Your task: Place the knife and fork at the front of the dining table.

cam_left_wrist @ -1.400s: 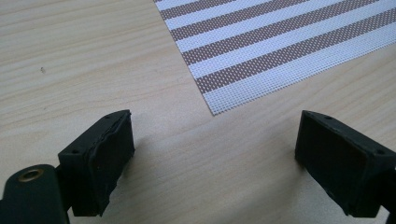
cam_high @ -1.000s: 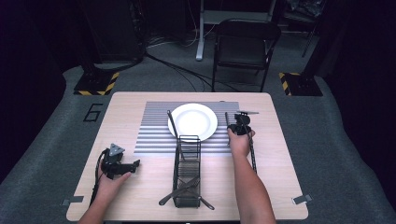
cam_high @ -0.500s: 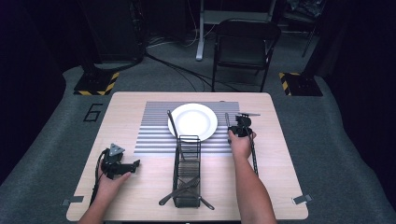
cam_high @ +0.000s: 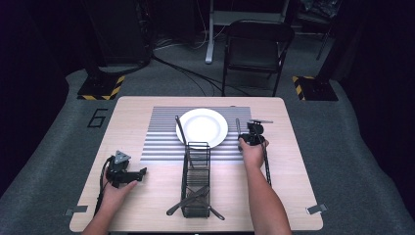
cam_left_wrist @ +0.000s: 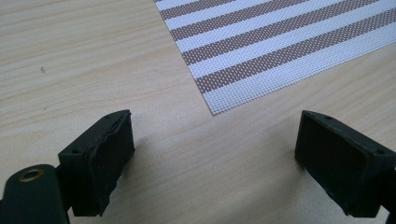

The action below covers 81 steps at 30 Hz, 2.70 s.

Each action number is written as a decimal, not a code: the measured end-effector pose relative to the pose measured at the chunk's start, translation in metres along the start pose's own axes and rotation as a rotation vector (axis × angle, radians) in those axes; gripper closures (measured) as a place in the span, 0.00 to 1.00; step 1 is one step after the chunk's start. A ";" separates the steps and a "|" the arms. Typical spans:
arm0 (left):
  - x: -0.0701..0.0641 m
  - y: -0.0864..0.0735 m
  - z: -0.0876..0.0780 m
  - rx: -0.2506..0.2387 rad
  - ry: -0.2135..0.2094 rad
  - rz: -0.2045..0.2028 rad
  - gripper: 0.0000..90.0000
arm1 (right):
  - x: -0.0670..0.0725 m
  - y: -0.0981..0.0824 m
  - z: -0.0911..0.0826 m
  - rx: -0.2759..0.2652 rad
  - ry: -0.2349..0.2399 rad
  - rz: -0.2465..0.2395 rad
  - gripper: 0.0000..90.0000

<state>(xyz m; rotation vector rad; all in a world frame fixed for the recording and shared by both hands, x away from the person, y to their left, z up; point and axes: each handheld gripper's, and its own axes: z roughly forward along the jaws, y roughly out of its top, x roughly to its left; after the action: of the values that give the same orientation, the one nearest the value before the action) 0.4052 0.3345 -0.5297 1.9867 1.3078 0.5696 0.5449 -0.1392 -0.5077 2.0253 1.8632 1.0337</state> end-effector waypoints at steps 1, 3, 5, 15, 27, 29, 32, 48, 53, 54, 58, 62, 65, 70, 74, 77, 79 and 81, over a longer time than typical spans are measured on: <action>0.000 0.000 0.000 0.005 -0.001 0.000 0.13 | 0.000 -0.001 -0.001 0.004 -0.001 0.000 0.90; 0.000 0.000 0.000 0.005 -0.001 0.001 0.13 | 0.000 -0.002 -0.002 0.007 0.016 -0.015 0.90; 0.000 0.000 0.000 0.005 -0.001 0.001 0.13 | 0.000 -0.003 -0.005 0.001 0.006 -0.035 0.90; 0.000 0.000 0.000 0.000 0.000 0.000 0.13 | 0.007 -0.009 -0.034 -0.020 0.008 -0.132 0.80; 0.001 -0.002 -0.004 -0.020 0.014 -0.019 0.27 | 0.017 -0.029 -0.068 -0.060 0.056 -0.279 0.68; 0.001 -0.002 -0.005 -0.024 0.013 -0.025 0.29 | 0.019 -0.034 -0.073 -0.067 0.072 -0.289 0.67; 0.000 -0.003 -0.005 -0.022 0.009 -0.018 0.30 | 0.016 -0.042 -0.079 -0.083 0.111 -0.295 0.66; -0.008 0.006 -0.015 -0.072 -0.062 -0.075 0.50 | 0.004 -0.066 -0.084 -0.093 0.173 -0.265 0.59; -0.016 0.015 -0.022 -0.069 -0.084 -0.086 0.51 | 0.005 -0.072 -0.086 -0.095 0.165 -0.280 0.59; -0.017 0.017 -0.023 -0.069 -0.090 -0.087 0.52 | 0.005 -0.072 -0.088 -0.101 0.163 -0.282 0.59; -0.025 0.026 -0.029 -0.064 -0.109 -0.066 0.55 | 0.005 -0.073 -0.091 -0.110 0.140 -0.312 0.59; -0.030 0.036 -0.032 -0.067 -0.136 -0.067 0.58 | 0.001 -0.073 -0.092 -0.094 0.156 -0.301 0.59; -0.033 0.046 -0.034 -0.078 -0.150 -0.053 0.58 | 0.003 -0.074 -0.093 -0.093 0.157 -0.301 0.59; -0.038 0.062 -0.038 -0.091 -0.168 -0.052 0.58 | 0.001 -0.075 -0.092 -0.088 0.149 -0.306 0.59; -0.043 0.074 -0.041 -0.099 -0.183 -0.057 0.58 | -0.001 -0.074 -0.092 -0.090 0.145 -0.302 0.58; -0.048 0.084 -0.043 -0.101 -0.193 -0.048 0.56 | -0.001 -0.075 -0.092 -0.089 0.155 -0.298 0.58; -0.051 0.091 -0.046 -0.107 -0.205 -0.036 0.56 | -0.001 -0.075 -0.091 -0.088 0.153 -0.302 0.58; -0.056 0.097 -0.049 -0.114 -0.217 -0.022 0.56 | -0.001 -0.075 -0.091 -0.087 0.150 -0.298 0.58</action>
<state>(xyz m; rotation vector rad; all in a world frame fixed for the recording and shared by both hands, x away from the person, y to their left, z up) 0.4097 0.2723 -0.4240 1.8803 1.1373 0.3962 0.4299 -0.1540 -0.4844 1.5986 2.0735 1.1840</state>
